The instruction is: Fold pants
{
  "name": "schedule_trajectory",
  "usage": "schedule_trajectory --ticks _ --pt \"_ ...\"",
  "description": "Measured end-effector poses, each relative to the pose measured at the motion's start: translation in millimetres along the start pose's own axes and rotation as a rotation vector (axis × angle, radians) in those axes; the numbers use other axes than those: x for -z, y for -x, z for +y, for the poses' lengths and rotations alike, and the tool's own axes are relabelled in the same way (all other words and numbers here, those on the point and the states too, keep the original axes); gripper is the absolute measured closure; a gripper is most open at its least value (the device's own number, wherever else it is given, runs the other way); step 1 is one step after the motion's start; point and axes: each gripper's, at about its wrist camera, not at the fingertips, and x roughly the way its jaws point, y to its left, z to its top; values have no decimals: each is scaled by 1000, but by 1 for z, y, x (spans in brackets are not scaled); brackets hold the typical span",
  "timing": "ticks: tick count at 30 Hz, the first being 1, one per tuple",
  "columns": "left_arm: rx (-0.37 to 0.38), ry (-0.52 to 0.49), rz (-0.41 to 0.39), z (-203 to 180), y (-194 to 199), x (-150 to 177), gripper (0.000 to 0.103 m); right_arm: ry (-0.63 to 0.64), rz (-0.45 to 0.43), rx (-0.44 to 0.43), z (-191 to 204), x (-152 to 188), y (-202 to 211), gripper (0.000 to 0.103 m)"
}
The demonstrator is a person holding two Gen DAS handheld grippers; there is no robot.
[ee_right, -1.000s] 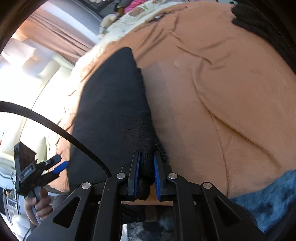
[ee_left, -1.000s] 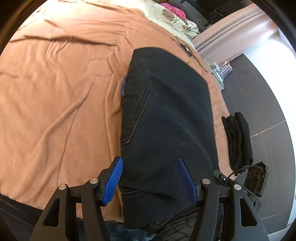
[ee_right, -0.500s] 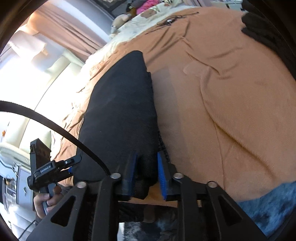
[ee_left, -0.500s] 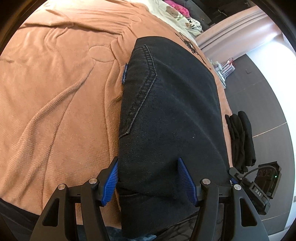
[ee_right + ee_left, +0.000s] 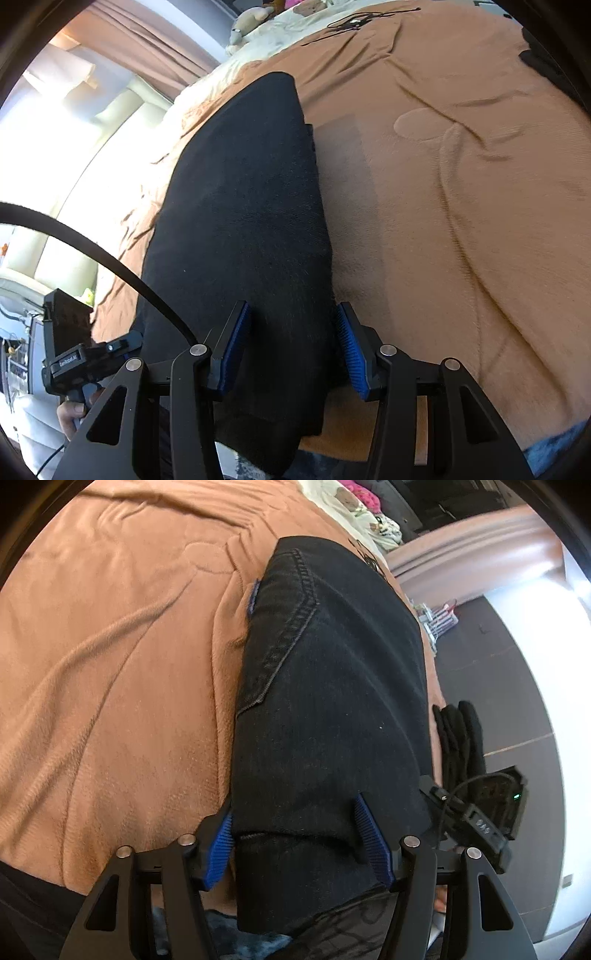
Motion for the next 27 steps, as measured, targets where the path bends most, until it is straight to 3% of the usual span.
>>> schedule_trajectory --ticks 3,5,8,16,22,27 --pt "13 8 -12 4 5 1 69 12 13 -8 0 -2 -6 57" --pt "31 1 -29 1 14 2 77 27 18 0 4 -3 -7 60" --pt "15 -21 -61 -6 28 -1 81 45 18 1 13 -1 -4 68" --pt "-31 -26 -109 6 62 -17 83 22 39 -65 33 14 -5 77" --pt "-66 -19 -92 22 70 -21 82 23 66 -109 45 34 -12 78" --pt "-118 -28 -41 20 63 -26 68 -13 67 -110 32 28 -9 78"
